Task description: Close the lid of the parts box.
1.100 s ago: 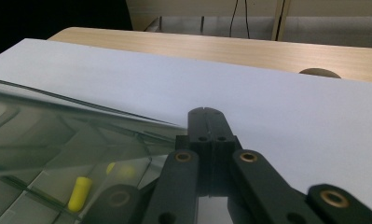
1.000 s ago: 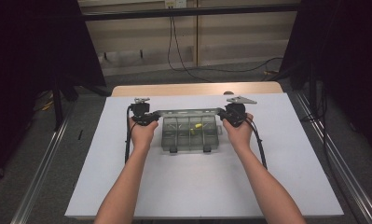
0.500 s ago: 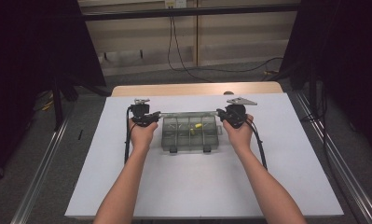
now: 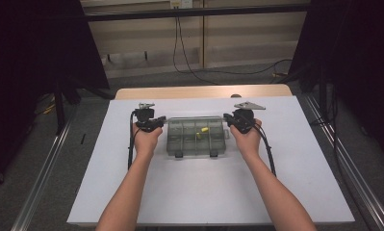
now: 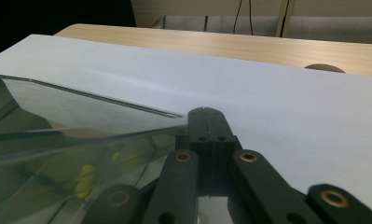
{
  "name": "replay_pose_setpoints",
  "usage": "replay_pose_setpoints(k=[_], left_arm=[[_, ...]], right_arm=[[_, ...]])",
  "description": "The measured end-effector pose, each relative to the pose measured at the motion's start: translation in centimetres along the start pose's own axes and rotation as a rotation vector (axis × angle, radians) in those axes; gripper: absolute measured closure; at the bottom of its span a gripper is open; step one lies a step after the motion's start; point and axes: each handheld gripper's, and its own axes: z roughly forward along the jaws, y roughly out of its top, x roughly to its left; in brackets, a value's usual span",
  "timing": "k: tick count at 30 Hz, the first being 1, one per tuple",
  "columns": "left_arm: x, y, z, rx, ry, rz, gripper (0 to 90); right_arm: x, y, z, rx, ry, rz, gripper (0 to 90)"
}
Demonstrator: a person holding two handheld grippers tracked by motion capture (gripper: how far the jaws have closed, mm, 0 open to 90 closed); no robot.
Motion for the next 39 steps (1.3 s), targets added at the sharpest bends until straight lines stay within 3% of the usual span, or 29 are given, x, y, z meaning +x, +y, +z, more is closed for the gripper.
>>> replay_pose_setpoints(k=[21,28,36,39], left_arm=[[0.0,-0.8,-0.3,0.013,-0.02,0.032,90.0],[-0.3,-0.7,-1.0,0.0,-0.029,0.042,90.0],[-0.6,-1.0,-1.8,-0.005,-0.057,0.047,90.0],[-1.0,-1.2,-2.0,0.001,-0.059,0.067,90.0]], right_arm=[[-0.1,-1.0,-0.6,0.011,0.031,-0.019,90.0],[0.1,-0.4,-1.4,-0.001,0.031,-0.058,90.0],[0.9,-0.2,-2.0,0.007,0.066,-0.098,90.0],[1.2,-0.4,-2.1,0.012,0.079,-0.105,90.0]])
